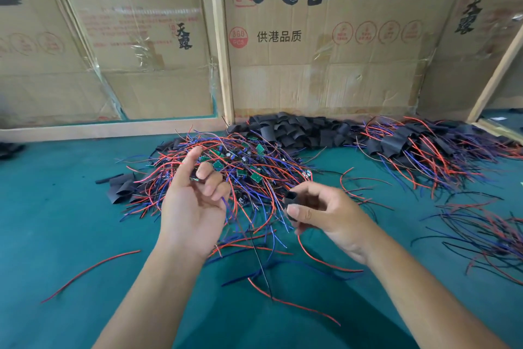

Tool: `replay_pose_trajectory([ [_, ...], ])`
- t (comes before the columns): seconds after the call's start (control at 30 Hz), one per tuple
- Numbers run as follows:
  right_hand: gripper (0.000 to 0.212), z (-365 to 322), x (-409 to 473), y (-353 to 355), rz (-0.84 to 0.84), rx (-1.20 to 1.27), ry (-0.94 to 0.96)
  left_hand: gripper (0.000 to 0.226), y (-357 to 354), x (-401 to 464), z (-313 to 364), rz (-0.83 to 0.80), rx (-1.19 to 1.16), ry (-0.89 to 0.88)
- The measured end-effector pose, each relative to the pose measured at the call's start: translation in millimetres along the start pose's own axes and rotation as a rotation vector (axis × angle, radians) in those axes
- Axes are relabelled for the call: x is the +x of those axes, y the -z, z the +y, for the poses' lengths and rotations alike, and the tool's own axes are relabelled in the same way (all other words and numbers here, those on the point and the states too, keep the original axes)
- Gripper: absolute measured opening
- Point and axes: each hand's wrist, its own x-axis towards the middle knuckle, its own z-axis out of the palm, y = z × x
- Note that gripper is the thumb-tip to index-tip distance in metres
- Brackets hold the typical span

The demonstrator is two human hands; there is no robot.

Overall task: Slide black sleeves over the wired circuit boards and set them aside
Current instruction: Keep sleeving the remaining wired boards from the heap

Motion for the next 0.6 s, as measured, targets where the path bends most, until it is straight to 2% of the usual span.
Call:
replay_pose_trajectory([
  [0.13,0.022,2,-4,-17,-0.146,-0.06,-0.105,0.011,4,0,13,-0.063,-0.23,0.066],
  [0.33,0.017,15,-7,-36,-0.255,-0.164,-0.09,0.028,4,-4,12,-0.16,-0.368,0.169],
  [0.47,0.024,12,-7,-32,-0.253,-0.248,-0.084,0.023,3,-5,13,-0.16,-0.305,0.144],
  [0.6,0.026,7,-7,-16,-0.257,-0.448,-0.063,0.024,5,-3,16,-0.134,-0.217,0.06],
])
